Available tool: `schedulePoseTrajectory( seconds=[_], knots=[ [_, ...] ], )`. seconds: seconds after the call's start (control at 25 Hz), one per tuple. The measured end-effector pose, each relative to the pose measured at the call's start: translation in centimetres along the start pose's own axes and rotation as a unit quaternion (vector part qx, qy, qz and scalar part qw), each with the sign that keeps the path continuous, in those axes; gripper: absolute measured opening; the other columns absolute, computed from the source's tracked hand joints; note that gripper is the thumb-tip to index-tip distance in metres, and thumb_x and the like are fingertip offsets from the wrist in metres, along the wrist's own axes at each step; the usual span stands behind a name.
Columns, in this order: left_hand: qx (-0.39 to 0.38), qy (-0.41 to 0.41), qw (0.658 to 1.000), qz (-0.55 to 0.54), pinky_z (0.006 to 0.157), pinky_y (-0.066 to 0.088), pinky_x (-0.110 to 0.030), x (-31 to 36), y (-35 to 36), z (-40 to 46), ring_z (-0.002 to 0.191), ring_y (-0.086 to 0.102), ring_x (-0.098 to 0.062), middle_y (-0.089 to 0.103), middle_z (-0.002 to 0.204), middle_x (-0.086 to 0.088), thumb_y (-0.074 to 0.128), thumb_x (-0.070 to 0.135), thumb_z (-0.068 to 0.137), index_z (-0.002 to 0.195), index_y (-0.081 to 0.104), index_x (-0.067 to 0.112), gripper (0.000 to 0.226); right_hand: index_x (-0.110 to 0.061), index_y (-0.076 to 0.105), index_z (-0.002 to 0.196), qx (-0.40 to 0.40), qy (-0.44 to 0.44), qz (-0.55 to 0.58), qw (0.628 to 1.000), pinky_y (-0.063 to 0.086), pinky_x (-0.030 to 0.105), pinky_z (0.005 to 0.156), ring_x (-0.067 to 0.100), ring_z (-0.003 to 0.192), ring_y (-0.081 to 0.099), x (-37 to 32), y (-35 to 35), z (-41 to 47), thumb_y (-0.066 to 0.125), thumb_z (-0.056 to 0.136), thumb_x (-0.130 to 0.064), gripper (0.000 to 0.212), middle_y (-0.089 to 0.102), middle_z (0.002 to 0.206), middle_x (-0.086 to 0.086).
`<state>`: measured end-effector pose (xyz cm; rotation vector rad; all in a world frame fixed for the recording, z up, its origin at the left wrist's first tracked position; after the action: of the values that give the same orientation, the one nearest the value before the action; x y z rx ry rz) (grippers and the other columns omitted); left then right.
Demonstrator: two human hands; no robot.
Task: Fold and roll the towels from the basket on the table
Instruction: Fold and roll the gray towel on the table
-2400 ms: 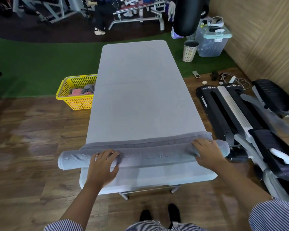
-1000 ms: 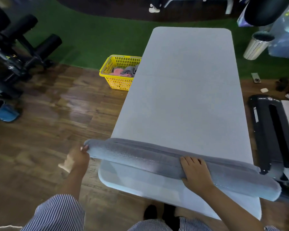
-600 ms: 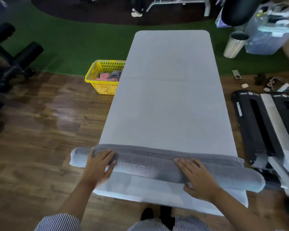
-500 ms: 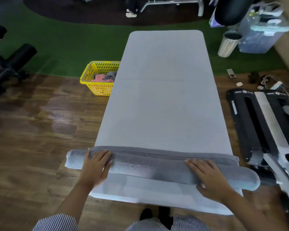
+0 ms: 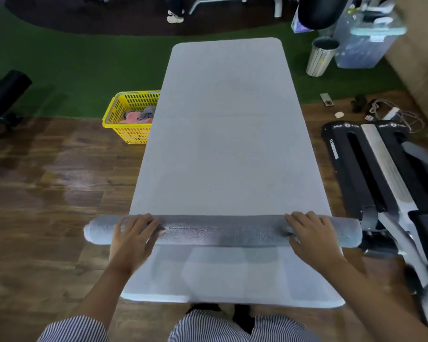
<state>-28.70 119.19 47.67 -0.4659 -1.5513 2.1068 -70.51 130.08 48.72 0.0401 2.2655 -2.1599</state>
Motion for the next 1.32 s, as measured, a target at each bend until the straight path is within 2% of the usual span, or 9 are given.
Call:
schedulePoseTrajectory(
  seconds=[0.2, 0.4, 0.56, 0.8, 0.88, 1.0, 1.08, 1.2, 1.32],
  knots=[
    [-0.112, 0.045, 0.993, 0.010, 0.106, 0.029, -0.052, -2.8, 0.0, -0.7, 0.124, 0.050, -0.013, 0.056, 0.136, 0.008, 0.059, 0.040, 0.070, 0.134, 0.056, 0.026, 0.065, -0.012, 0.038, 0.138, -0.119, 0.140, 0.081, 0.980, 0.052, 0.034, 0.076, 0.025, 0.104, 0.058, -1.1, -0.4, 1.8, 0.051, 0.084, -0.011, 0.055, 0.044, 0.137, 0.000],
    [-0.227, 0.020, 0.973, 0.043, 0.080, 0.046, -0.069, -6.7, 0.1, 2.5, 0.099, 0.068, -0.024, 0.069, 0.109, 0.005, 0.078, 0.007, 0.049, 0.124, 0.051, 0.031, 0.083, -0.012, 0.046, 0.100, -0.187, 0.169, 0.138, 0.958, 0.047, 0.029, 0.079, 0.023, 0.094, 0.053, -2.9, -0.9, 5.3, 0.053, 0.083, -0.005, 0.019, 0.047, 0.115, 0.008],
    [-0.213, 0.110, 0.970, 0.029, 0.086, 0.041, -0.071, -7.5, 0.8, 6.1, 0.098, 0.066, -0.023, 0.069, 0.103, 0.010, 0.082, -0.003, 0.044, 0.112, 0.062, 0.030, 0.079, -0.008, 0.047, 0.092, -0.200, 0.058, 0.102, 0.973, 0.041, 0.027, 0.080, 0.023, 0.096, 0.051, -4.5, -1.2, 9.4, 0.049, 0.079, 0.006, 0.019, 0.046, 0.110, 0.008],
    [-0.220, 0.211, 0.946, -0.109, 0.111, 0.025, -0.056, -3.7, 2.7, 11.2, 0.110, 0.059, -0.020, 0.061, 0.117, 0.002, 0.069, -0.011, 0.057, 0.125, 0.048, 0.023, 0.079, -0.011, 0.036, 0.141, -0.180, -0.175, 0.193, 0.949, 0.028, 0.033, 0.107, 0.028, 0.126, 0.042, -13.5, -0.2, 13.7, 0.044, 0.084, 0.006, 0.060, 0.021, 0.154, 0.000],
    [-0.206, 0.225, 0.943, -0.134, 0.110, 0.033, -0.050, -3.2, 3.0, 12.0, 0.111, 0.058, -0.025, 0.051, 0.127, -0.001, 0.079, -0.003, 0.053, 0.127, 0.041, 0.020, 0.086, -0.013, 0.030, 0.144, -0.131, -0.093, 0.320, 0.934, 0.036, 0.035, 0.106, 0.024, 0.124, 0.044, -15.2, 0.6, 13.2, 0.042, 0.084, 0.006, 0.063, 0.014, 0.155, -0.003],
    [-0.160, 0.245, 0.952, -0.089, 0.097, 0.048, -0.048, -3.6, 2.8, 13.0, 0.118, 0.052, -0.028, 0.049, 0.134, -0.007, 0.090, 0.021, 0.040, 0.129, 0.046, 0.009, 0.100, -0.007, 0.043, 0.133, -0.069, 0.045, 0.361, 0.929, 0.042, 0.030, 0.097, 0.027, 0.111, 0.054, -15.2, 1.6, 12.6, 0.040, 0.086, -0.002, 0.047, 0.041, 0.138, 0.010],
    [-0.163, 0.263, 0.950, -0.053, 0.105, 0.038, -0.055, -3.4, 2.9, 14.1, 0.131, 0.040, -0.021, 0.041, 0.146, -0.007, 0.086, 0.030, 0.042, 0.137, 0.043, 0.008, 0.107, -0.007, 0.054, 0.123, -0.076, 0.009, 0.358, 0.930, 0.041, 0.026, 0.092, 0.024, 0.108, 0.056, -16.1, 1.4, 13.0, 0.036, 0.086, -0.011, 0.042, 0.058, 0.122, 0.009],
    [-0.272, 0.326, 0.903, 0.065, 0.114, 0.000, -0.061, -2.1, 3.5, 15.7, 0.148, 0.003, -0.015, -0.003, 0.161, 0.000, 0.080, 0.042, 0.055, 0.152, 0.010, 0.016, 0.122, -0.010, 0.058, 0.119, -0.105, -0.053, 0.390, 0.913, 0.042, 0.026, 0.090, 0.015, 0.103, 0.055, -18.1, 0.9, 14.0, 0.033, 0.088, -0.015, 0.040, 0.062, 0.116, 0.001],
    [-0.333, 0.315, 0.883, 0.100, 0.115, -0.011, -0.054, -1.3, 3.8, 16.1, 0.144, 0.019, -0.014, 0.027, 0.153, 0.004, 0.076, 0.047, 0.061, 0.150, 0.015, 0.022, 0.111, -0.020, 0.050, 0.133, -0.161, -0.009, 0.399, 0.902, 0.036, 0.020, 0.100, 0.008, 0.115, 0.049, -17.5, 0.0, 14.1, 0.035, 0.097, -0.017, 0.038, 0.054, 0.130, -0.007]
  ],
)
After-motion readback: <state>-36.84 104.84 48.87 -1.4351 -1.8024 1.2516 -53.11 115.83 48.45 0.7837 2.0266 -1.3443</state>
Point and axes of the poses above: each hand's wrist, its own z-axis towards the middle knuckle, its own y-axis out of the palm, x = y × z, the point moved 1 cm from there along z, towards the middle knuckle
